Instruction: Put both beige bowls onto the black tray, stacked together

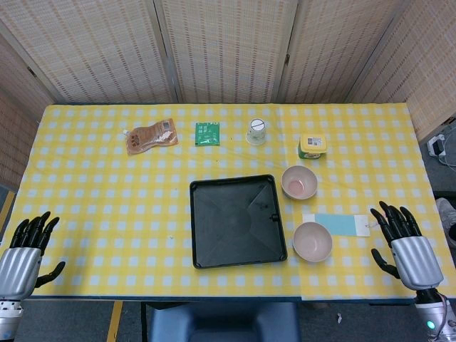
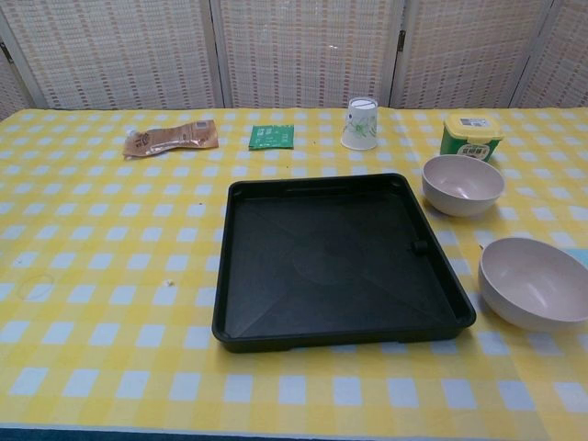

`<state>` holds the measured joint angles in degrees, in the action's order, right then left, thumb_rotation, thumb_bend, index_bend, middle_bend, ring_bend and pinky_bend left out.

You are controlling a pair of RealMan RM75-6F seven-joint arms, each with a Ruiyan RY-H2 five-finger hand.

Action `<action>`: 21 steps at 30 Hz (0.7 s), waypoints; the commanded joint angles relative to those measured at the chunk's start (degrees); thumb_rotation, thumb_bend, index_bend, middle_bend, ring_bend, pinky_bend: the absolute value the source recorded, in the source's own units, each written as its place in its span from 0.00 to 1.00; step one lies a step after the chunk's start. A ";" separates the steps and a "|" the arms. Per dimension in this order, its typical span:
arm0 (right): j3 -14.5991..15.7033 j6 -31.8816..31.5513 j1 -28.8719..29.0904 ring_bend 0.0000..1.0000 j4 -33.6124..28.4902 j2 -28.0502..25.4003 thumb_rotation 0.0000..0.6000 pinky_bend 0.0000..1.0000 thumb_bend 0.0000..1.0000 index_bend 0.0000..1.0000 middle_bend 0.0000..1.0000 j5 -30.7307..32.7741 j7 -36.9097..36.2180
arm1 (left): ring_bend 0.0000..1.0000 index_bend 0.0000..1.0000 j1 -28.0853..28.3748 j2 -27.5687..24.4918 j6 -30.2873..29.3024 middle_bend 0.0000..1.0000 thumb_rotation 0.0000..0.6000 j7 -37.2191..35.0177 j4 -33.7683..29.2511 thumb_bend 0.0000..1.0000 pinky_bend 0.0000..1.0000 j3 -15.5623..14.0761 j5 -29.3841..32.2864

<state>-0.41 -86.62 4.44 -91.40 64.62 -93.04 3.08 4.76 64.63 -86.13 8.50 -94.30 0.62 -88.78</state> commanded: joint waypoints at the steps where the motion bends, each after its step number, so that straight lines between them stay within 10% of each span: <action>1: -0.11 0.32 0.09 0.00 0.18 0.06 1.00 0.00 0.38 0.00 0.00 0.31 0.00 | 0.00 0.00 0.19 0.07 0.38 0.00 1.00 0.10 0.01 0.27 0.05 0.21 0.42; 11: 1.70 -2.04 0.31 0.00 3.65 1.32 1.00 0.00 0.38 0.01 0.00 -5.90 -1.73 | 0.00 0.00 0.42 0.13 0.15 0.00 1.00 -0.48 -0.49 0.27 0.05 0.11 -0.61; 21: 4.02 0.05 3.62 0.00 14.99 6.27 1.00 0.00 0.38 0.36 0.00 -12.66 -2.22 | 0.00 0.00 0.68 -0.57 1.11 0.00 1.00 -1.69 -0.68 0.27 0.05 0.21 0.27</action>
<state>3.21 -87.34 7.33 -77.23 70.08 -105.06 0.58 5.43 64.09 -85.06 6.84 -94.96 0.86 -88.53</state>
